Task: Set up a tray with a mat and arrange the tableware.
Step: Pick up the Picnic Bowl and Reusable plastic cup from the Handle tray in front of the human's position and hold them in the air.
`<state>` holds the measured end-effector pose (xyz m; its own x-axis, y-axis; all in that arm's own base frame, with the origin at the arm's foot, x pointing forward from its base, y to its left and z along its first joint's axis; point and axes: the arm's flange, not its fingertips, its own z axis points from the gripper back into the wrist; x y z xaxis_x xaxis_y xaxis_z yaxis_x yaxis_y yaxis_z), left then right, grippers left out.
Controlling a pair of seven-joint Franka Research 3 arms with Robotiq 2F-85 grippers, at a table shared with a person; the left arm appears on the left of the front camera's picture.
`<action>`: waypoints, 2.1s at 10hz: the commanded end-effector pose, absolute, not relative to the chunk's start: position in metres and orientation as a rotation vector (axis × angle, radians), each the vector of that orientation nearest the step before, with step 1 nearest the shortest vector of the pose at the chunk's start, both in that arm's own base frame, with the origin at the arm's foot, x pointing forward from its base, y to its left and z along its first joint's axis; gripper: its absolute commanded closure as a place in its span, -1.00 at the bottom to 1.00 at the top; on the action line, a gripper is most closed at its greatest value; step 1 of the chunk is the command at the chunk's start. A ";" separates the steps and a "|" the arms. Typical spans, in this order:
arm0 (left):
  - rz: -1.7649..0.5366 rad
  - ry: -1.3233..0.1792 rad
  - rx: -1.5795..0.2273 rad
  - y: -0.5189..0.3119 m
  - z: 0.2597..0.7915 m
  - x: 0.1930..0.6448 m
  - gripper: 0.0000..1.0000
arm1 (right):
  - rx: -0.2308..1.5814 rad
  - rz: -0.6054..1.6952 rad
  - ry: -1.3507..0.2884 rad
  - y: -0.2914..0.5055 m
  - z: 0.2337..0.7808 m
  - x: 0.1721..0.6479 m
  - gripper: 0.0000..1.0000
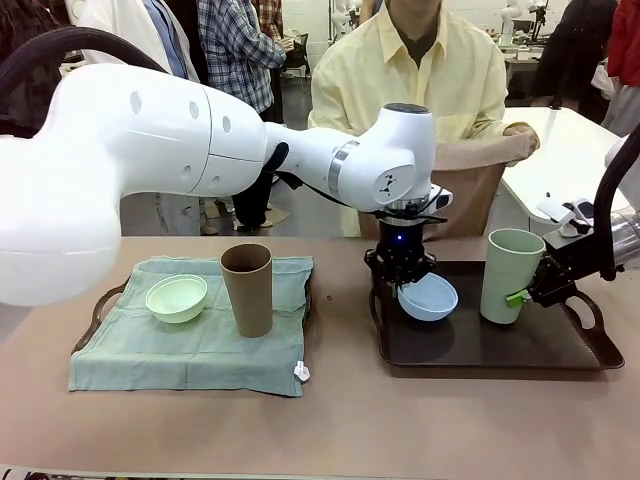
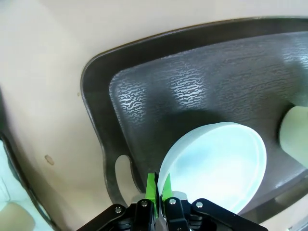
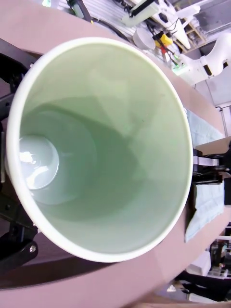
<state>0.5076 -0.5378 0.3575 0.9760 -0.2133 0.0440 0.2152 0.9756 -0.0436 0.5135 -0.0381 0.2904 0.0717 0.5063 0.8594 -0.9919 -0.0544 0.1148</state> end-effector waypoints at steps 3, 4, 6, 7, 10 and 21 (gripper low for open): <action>-0.172 -0.104 -0.069 -0.528 0.426 0.510 1.00 | 0.880 1.485 -0.841 -0.043 0.375 0.500 0.53; -0.164 -0.135 -0.079 -0.527 0.448 0.513 1.00 | 0.867 1.495 -0.861 -0.043 0.396 0.494 0.53; -0.165 -0.184 -0.100 -0.533 0.491 0.516 1.00 | 0.831 1.490 -0.853 -0.042 0.438 0.484 0.53; -0.167 -0.198 -0.099 -0.536 0.504 0.517 1.00 | 0.826 1.491 -0.841 -0.040 0.451 0.481 0.53; -0.163 -0.210 -0.095 -0.543 0.539 0.505 1.00 | 0.810 1.434 -0.772 -0.032 0.481 0.471 0.53; -0.142 -0.152 -0.092 -0.526 0.557 0.491 1.00 | 0.794 1.405 -0.747 -0.037 0.493 0.470 0.53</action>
